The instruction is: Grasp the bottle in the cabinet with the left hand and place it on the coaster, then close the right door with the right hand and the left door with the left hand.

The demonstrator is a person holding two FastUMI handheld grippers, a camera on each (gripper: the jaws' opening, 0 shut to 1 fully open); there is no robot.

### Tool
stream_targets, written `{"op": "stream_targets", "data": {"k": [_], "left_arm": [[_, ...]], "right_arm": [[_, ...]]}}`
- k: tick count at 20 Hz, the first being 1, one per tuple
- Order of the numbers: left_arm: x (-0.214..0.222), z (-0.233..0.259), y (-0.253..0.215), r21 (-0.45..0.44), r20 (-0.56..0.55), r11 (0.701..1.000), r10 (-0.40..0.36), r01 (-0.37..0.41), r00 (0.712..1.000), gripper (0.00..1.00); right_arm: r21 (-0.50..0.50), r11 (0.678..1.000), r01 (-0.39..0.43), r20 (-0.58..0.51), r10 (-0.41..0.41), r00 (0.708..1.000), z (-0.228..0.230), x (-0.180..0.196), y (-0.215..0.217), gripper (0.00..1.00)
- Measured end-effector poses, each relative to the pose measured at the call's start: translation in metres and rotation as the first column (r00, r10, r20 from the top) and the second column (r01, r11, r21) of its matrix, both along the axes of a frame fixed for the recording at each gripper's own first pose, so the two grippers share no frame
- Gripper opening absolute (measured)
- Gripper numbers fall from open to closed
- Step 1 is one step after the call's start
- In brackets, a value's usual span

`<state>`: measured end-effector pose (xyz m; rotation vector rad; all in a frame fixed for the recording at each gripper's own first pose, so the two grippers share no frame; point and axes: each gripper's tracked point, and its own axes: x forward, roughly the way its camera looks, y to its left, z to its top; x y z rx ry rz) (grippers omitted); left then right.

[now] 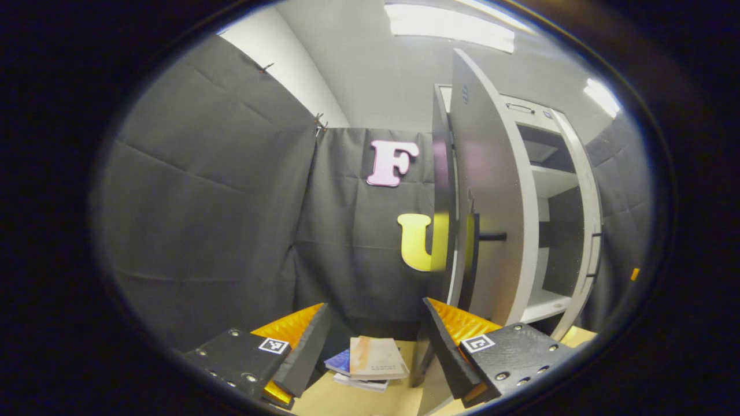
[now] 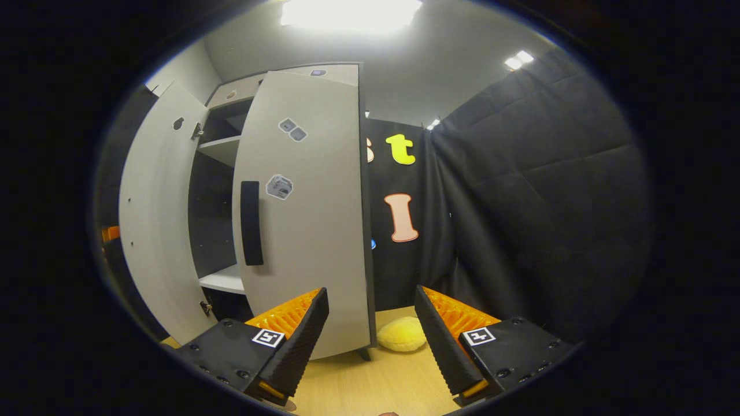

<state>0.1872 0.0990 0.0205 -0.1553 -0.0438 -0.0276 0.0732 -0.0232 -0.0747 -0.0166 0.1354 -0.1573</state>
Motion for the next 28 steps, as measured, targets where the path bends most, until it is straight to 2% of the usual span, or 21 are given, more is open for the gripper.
{"op": "stream_targets", "data": {"k": [1,5,6,7,8,9,11,18,25,26,27,28], "left_arm": [[0.005,0.002,-0.007,0.000,-0.002,1.000,-0.004,0.004,1.000,0.98],[0.005,0.009,-0.008,0.071,0.010,0.995,0.064,-0.065,0.998,0.98],[0.004,0.010,-0.010,0.080,0.010,0.994,0.071,-0.072,0.997,0.98],[0.003,0.010,-0.012,0.089,0.008,0.993,0.077,-0.078,0.997,0.99],[0.002,0.010,-0.013,0.097,0.006,0.992,0.084,-0.084,0.996,0.99],[0.001,0.012,-0.015,0.106,0.006,0.990,0.090,-0.091,0.996,0.99],[-0.001,0.012,-0.020,0.118,0.003,0.988,0.099,-0.099,0.995,0.99],[-0.015,0.017,-0.065,0.124,0.014,0.991,0.049,-0.051,0.999,0.99],[-0.021,0.021,-0.092,0.130,0.025,0.990,0.048,-0.051,0.999,0.99],[-0.021,0.022,-0.096,0.129,0.023,0.991,0.040,-0.042,0.999,0.98],[-0.020,0.021,-0.100,0.129,0.021,0.991,0.030,-0.032,0.999,0.92],[-0.018,0.022,-0.106,0.130,0.022,0.991,0.018,-0.021,1.000,0.92]], "right_arm": [[-0.008,1.000,0.012,-0.002,-0.012,1.000,-0.001,-0.004,-0.008,0.96],[-0.021,0.999,0.034,-0.024,-0.035,0.999,-0.008,-0.014,-0.034,0.96],[-0.019,0.999,0.035,-0.027,-0.036,0.999,-0.010,-0.015,-0.038,0.92],[-0.015,0.999,0.033,-0.031,-0.034,0.999,-0.011,-0.015,-0.041,0.96],[-0.011,0.999,0.031,-0.030,-0.031,0.999,-0.011,-0.014,-0.043,0.92],[-0.008,1.000,0.027,-0.028,-0.028,0.999,-0.009,-0.013,-0.045,0.96],[-0.006,1.000,0.013,-0.021,-0.013,1.000,-0.007,-0.010,-0.047,0.96],[-0.025,0.999,-0.029,-0.021,0.028,0.999,-0.007,-0.007,-0.055,0.96],[-0.015,1.000,-0.018,-0.025,0.018,1.000,-0.007,-0.010,-0.071,0.96],[-0.012,1.000,-0.016,-0.027,0.016,1.000,-0.008,-0.010,-0.073,0.92],[-0.010,1.000,-0.015,-0.027,0.015,1.000,-0.008,-0.010,-0.073,0.92],[-0.011,1.000,-0.015,-0.024,0.015,1.000,-0.007,-0.012,-0.074,0.96]]}}
